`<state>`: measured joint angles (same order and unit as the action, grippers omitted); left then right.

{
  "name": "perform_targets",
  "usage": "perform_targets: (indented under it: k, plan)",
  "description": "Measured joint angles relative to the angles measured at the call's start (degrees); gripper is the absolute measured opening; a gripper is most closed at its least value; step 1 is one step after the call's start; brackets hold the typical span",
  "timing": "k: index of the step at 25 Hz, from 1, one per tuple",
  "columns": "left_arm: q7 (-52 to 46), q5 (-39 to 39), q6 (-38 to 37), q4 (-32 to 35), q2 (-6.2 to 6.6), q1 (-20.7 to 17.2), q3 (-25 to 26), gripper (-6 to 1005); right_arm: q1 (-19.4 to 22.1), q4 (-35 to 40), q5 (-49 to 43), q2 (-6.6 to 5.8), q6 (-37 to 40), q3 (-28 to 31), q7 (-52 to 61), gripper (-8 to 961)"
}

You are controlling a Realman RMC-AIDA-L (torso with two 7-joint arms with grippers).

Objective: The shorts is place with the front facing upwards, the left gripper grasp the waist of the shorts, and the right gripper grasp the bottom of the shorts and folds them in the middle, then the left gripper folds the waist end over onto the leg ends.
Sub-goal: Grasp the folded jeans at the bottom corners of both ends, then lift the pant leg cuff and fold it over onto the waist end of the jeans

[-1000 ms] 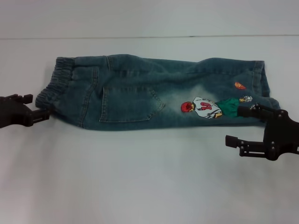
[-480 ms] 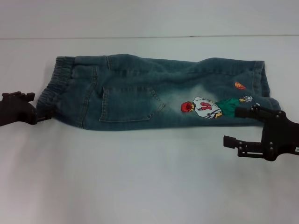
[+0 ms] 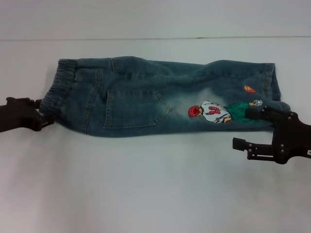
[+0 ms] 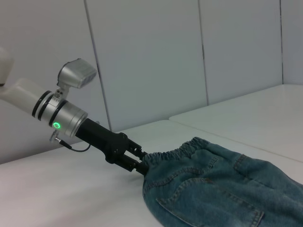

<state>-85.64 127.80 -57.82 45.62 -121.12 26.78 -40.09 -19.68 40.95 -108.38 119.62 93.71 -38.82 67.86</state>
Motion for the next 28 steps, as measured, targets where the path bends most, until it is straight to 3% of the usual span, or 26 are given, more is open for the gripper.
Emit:
perform_targets:
  k: [8,16,21,28]
  plan:
    - [-1.77,1.32,-2.4,-1.41,0.76,2.62,-0.38,350,-0.01,-0.01,0.24,0.09,-1.12,0.53,0.08,945]
    - [-4.04,2.43,-2.73,-0.84,0.73,3.53,-0.49,90,0.31,-1.54,1.86,0.08,-2.07,3.92,-0.88,920]
    - [-5.4,2.27,-4.16,0.09,0.59,4.1,-0.52,44,0.67,-1.33,1.91,0.09,-2.7,4.67,-2.63,905]
    - [-10.0,2.21,-9.47,5.61,-0.17,4.69,-0.52,44,-1.19,-7.98,6.72,0.3,-9.85,7.02,-8.97,664]
